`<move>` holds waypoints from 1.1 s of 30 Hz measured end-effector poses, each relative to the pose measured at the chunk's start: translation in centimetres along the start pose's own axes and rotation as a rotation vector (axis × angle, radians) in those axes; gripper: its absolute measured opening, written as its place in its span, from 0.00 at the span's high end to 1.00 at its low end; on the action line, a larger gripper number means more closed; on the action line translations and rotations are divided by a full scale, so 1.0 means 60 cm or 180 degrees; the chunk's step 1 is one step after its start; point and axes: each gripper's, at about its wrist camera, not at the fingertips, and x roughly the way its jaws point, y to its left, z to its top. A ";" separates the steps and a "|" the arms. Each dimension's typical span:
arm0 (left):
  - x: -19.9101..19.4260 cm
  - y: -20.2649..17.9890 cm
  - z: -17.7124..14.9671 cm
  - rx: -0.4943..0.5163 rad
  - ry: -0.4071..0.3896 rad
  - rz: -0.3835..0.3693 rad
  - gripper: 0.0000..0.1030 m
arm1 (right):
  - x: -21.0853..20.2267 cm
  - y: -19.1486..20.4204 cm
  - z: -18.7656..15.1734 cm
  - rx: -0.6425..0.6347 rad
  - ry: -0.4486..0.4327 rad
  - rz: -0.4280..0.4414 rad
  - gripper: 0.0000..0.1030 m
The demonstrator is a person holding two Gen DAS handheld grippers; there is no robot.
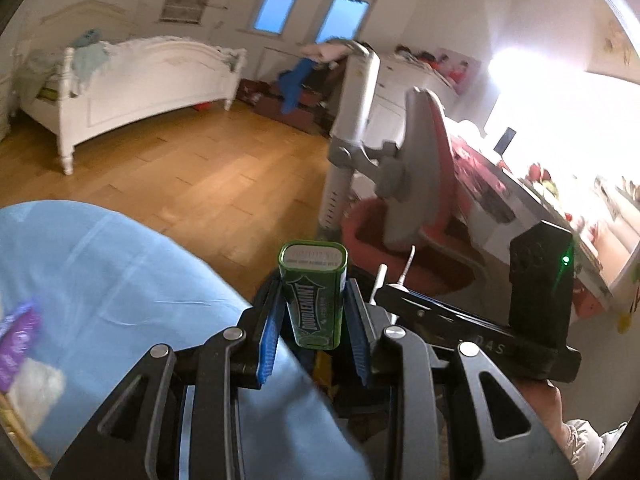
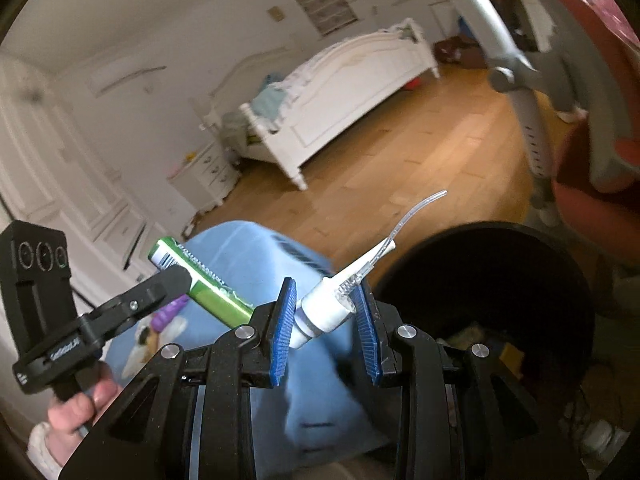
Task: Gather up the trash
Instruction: 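Carry the gum box and toothbrush over the bin and open both tools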
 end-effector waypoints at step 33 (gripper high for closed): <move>0.135 -0.081 -0.021 0.0214 0.0471 -0.0082 0.67 | 0.015 -0.160 -0.037 0.0802 0.0188 -0.0328 0.26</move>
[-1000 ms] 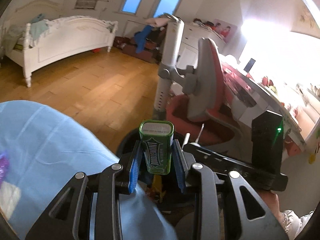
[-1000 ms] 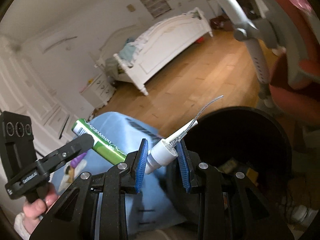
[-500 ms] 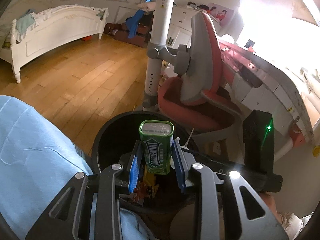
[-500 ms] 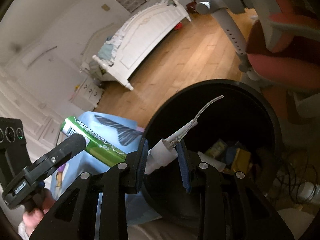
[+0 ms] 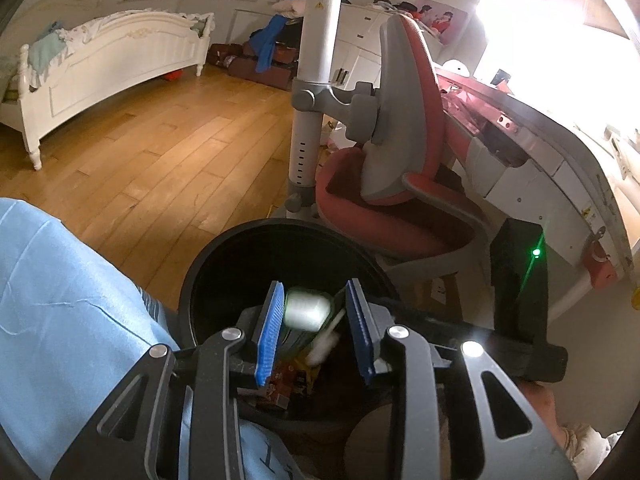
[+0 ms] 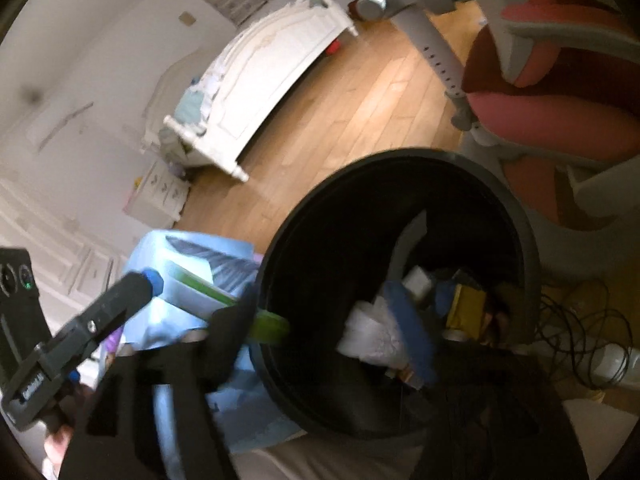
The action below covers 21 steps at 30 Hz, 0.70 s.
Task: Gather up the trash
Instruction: 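Carry the gum box and toothbrush over the bin and open both tools, then grasp the eye-drop bottle with left tool while right tool grasps the gold wrapper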
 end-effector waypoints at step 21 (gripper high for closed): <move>-0.238 0.173 -0.086 -0.0697 -0.0577 0.0870 0.19 | 0.035 0.211 -0.054 -0.0806 0.0293 0.0230 0.27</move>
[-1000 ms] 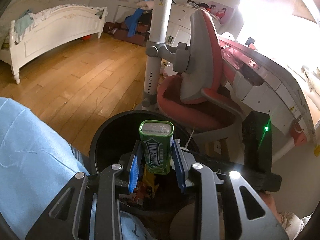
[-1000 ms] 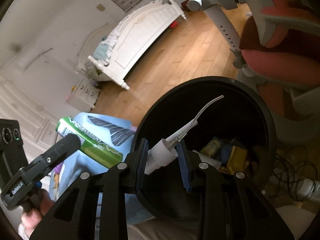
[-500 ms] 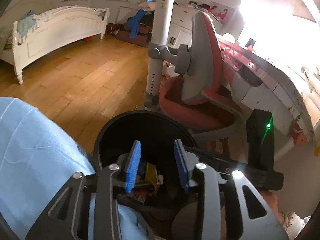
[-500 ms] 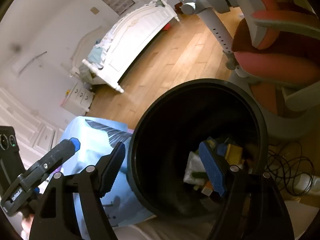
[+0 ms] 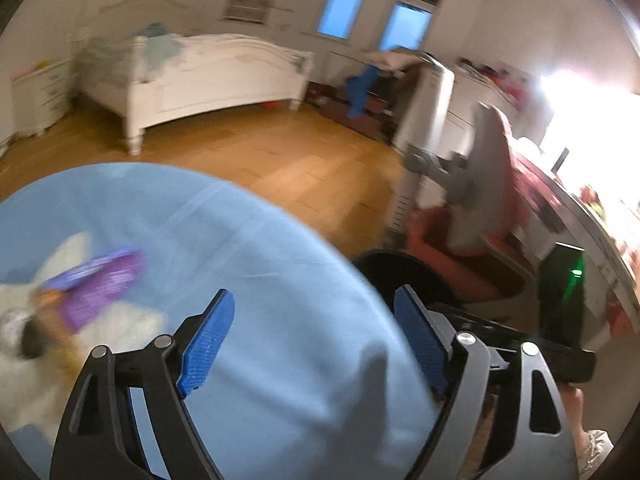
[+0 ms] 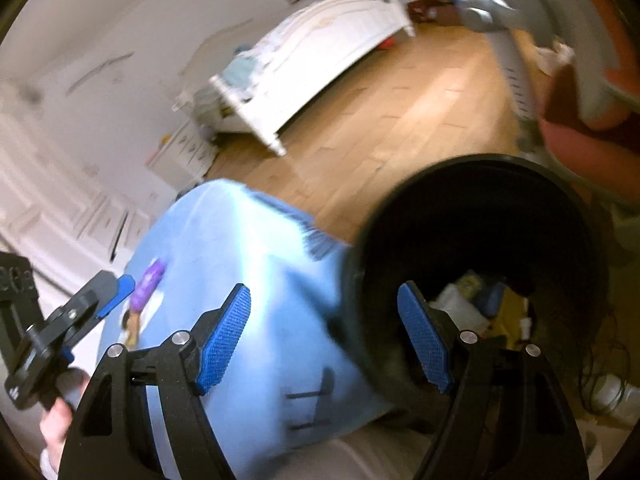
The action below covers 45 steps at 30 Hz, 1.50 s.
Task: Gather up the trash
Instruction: 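Grasp the eye-drop bottle with left tool while right tool grasps the gold wrapper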
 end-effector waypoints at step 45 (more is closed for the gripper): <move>-0.095 0.291 -0.072 0.0396 0.0562 0.0755 0.24 | 0.214 0.417 -0.097 -0.1704 0.0847 0.0481 0.86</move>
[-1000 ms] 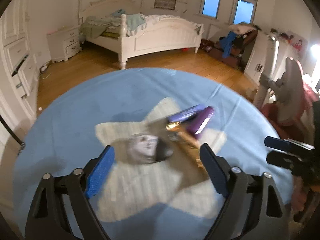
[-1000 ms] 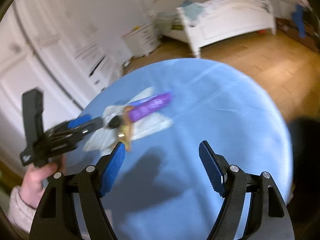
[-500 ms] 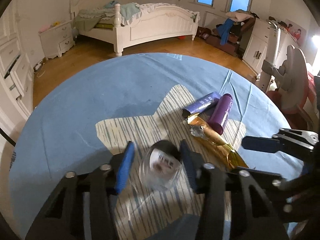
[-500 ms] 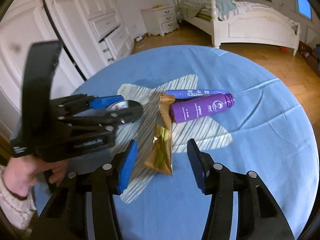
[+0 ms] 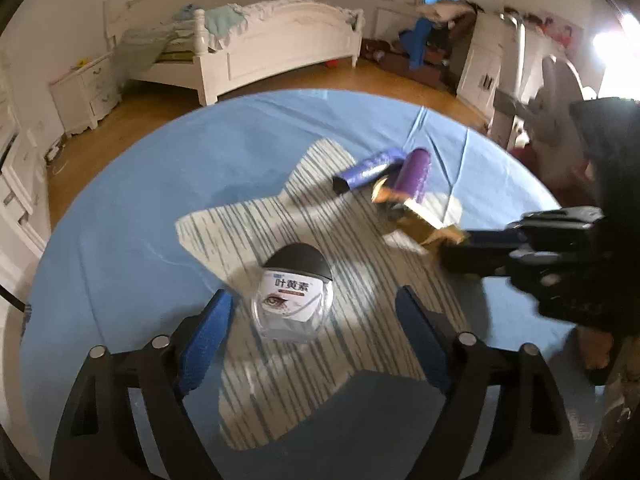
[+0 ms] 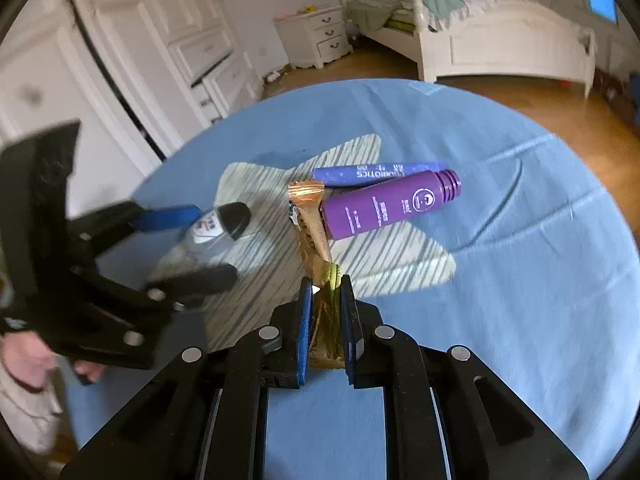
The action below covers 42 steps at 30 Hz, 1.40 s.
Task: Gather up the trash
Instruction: 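Grasp the eye-drop bottle with left tool while right tool grasps the gold wrapper, then carry the eye-drop bottle and gold wrapper over the bin and release both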
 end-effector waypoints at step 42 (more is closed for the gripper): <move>0.079 -0.505 0.173 0.0459 -0.0244 -0.1596 0.63 | -0.365 -0.451 -0.265 0.1864 -0.1289 -0.0667 0.86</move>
